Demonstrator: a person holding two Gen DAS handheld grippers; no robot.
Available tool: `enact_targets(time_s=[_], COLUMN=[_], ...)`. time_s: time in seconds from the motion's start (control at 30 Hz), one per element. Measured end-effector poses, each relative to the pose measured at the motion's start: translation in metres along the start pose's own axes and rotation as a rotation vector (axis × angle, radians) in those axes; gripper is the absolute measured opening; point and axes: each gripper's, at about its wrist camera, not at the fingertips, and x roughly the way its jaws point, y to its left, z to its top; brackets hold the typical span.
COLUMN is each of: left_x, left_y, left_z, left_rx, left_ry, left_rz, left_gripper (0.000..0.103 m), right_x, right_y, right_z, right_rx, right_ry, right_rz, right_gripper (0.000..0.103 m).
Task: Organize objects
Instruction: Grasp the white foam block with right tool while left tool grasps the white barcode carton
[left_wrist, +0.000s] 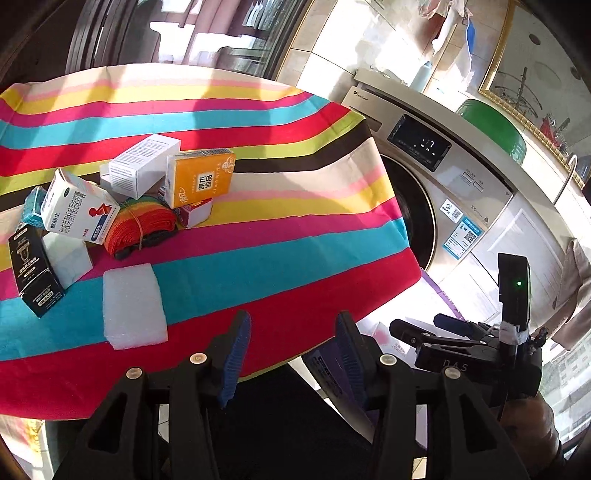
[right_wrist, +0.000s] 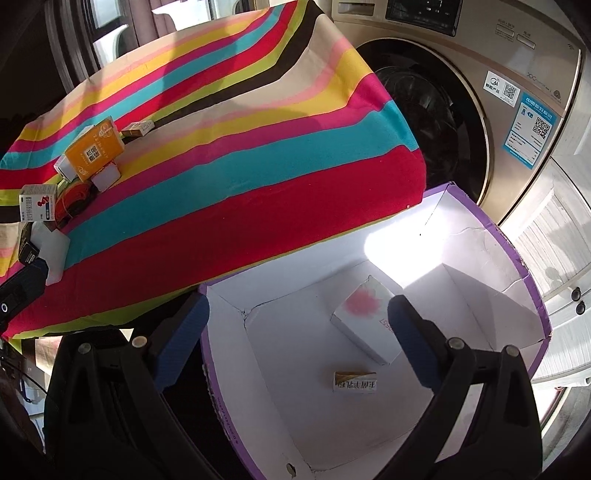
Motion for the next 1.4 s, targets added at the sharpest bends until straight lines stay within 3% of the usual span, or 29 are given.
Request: enact_targets(time_s=[0.3,0.47,0.53,0.77,0.87,1.03,1.37,1.4], left_x=[-0.043,-0.056,-0.057,-0.05,-0.049,-0.032,0.004,0.006], left_y=[0.07,0.103,0.113,0.132,0.132,0.127,0.126,0.125], left_z=[0.006,0.013,0.018,0.037,0.049,0.072,0.091,0.091], left_rx=[-0.14,-0.186,-0.181,-0.106,-0.01,0.196,0.34,0.346], left_ry=[-0.109,-0.152,-0.153,-0.164,-0.172,-0.108,0.005,0.01], left_rz=[0.132,0.174,0.171,0.183,0.196,0.258,0.299,0.304], left_gripper=[0.052,0.053,0.058,0.062,0.065,0.068,0.067,0.059], right_x=[-0.004,-0.004,-0.004,0.002,0.006,0.012,0.036,0.038], right_y=[0.065,0.111,0.131,0.193,0.212,0.232,0.257,0.259], right_z=[0.009,0.012,0.013,0.009,0.01,0.022,0.022,0.021], right_rx=[-0.127,-0.209,-0.242,-0.357,-0.399,-0.413,-0.403,-0.407], right_ry=[-0.007,-0.009,-0.007,0.009,0.017,0.019,0.092,0.093], right_rz=[0.11,0.175,0.207,0.278,0.291,0.301,0.331,0.329], right_gripper=[0.1,0.1,0.1,0.1,0.1,0.1,0.1,0.1])
